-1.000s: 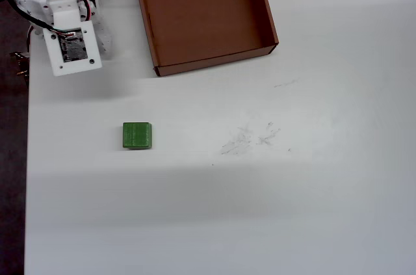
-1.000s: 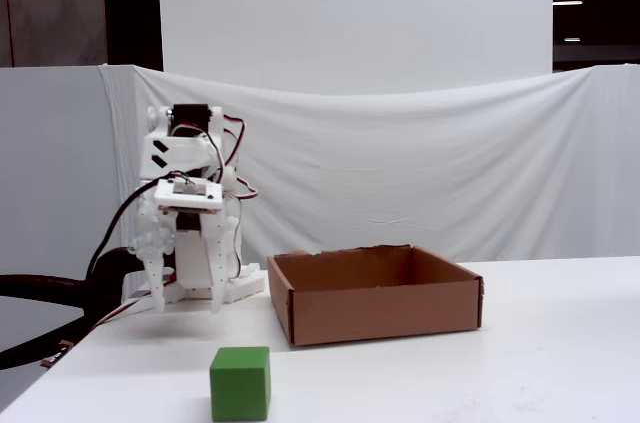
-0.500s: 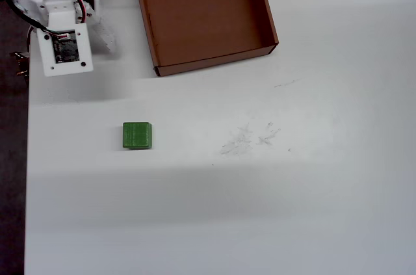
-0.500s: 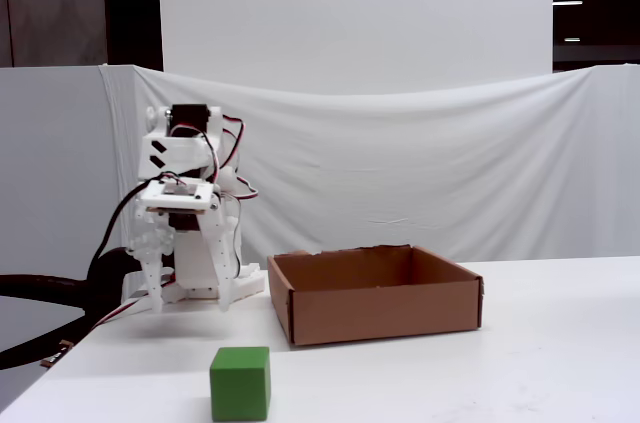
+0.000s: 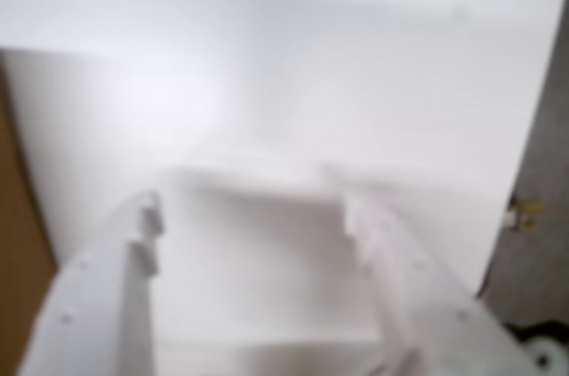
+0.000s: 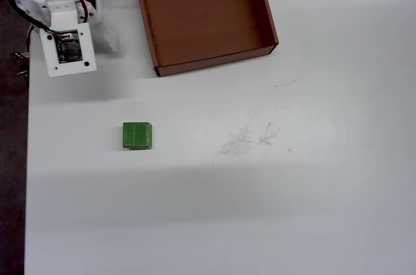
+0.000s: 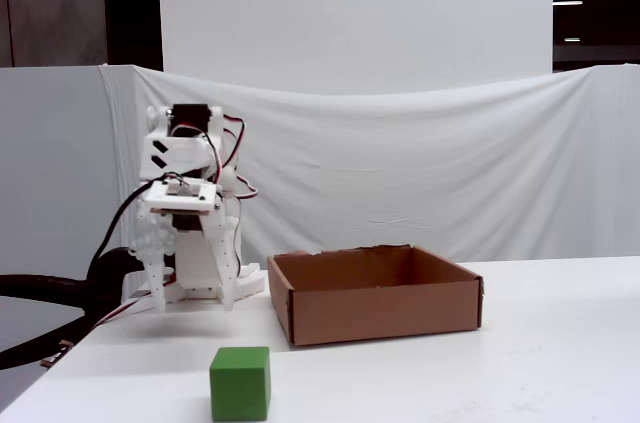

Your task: Grasp a green cube and put it in a box.

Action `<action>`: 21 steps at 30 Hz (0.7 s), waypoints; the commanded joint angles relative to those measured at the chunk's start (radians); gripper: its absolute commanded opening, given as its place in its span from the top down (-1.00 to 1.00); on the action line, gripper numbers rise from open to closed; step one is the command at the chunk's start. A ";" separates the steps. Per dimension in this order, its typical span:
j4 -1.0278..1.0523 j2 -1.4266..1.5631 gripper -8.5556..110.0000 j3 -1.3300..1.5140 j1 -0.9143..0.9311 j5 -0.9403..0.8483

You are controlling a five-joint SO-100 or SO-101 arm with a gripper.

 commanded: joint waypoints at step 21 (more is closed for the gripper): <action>-0.250 -0.927 0.25 -0.792 -0.095 0.184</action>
